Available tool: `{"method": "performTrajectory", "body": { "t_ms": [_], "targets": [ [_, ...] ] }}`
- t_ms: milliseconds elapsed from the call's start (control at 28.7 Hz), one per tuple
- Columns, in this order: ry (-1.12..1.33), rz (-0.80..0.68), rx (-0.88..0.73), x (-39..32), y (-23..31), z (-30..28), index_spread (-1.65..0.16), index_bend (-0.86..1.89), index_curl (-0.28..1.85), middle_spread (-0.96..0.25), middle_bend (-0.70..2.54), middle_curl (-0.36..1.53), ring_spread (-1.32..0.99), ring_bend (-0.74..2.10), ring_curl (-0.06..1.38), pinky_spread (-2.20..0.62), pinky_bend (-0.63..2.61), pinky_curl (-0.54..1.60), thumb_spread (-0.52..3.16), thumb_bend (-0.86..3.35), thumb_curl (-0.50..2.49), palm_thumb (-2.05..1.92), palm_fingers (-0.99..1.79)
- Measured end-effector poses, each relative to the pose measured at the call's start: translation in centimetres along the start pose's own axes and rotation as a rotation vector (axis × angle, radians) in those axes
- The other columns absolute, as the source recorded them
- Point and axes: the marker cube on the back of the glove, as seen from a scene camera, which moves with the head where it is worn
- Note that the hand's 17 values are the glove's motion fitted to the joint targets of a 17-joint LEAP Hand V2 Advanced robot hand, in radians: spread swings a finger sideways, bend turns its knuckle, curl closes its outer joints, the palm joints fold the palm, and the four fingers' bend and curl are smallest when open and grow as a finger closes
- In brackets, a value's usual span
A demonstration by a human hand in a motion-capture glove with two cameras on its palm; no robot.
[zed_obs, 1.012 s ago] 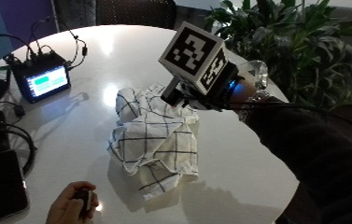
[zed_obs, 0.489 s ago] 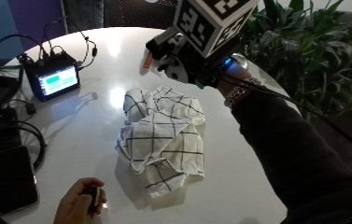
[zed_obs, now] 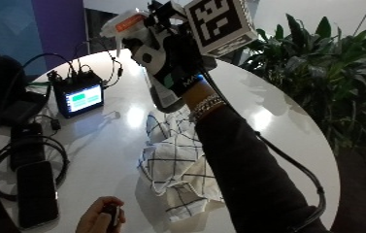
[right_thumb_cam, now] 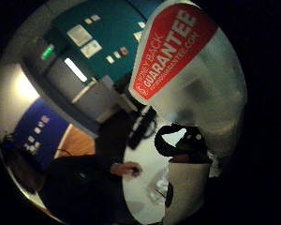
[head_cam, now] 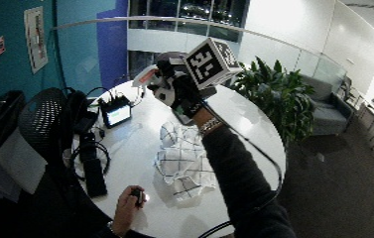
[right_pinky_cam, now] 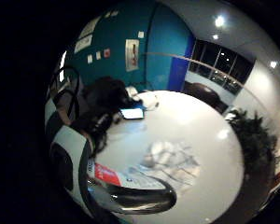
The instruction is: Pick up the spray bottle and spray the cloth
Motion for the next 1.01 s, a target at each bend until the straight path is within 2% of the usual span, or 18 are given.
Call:
{"method": "performTrajectory", "body": {
  "t_ms": [209,314,628,1012],
  "targets": [
    [-0.545,0.212,0.28,-0.2,0.9,4.5,-0.28,0.17,0.54,-0.22,0.49,0.52,-0.2,0.74,0.45,-0.34,0.56,0.41,0.68,-0.02,0.73,0.88,1.35],
    [-0.654,0.28,0.343,0.1,2.3,7.3,-0.28,0.17,0.54,-0.22,0.49,0.52,-0.19,0.74,0.45,-0.33,0.56,0.41,0.68,-0.03,0.73,0.88,1.35],
    [-0.631,0.374,0.316,0.0,6.2,13.4,-0.27,0.16,0.53,-0.21,0.47,0.52,-0.17,0.75,0.46,-0.32,0.58,0.41,0.7,-0.02,0.73,0.89,1.34],
    [-0.552,0.287,0.346,-0.2,6.7,13.5,-0.27,0.16,0.52,-0.2,0.47,0.53,-0.16,0.75,0.46,-0.31,0.58,0.42,0.71,-0.03,0.73,0.9,1.33]
  ]
}}
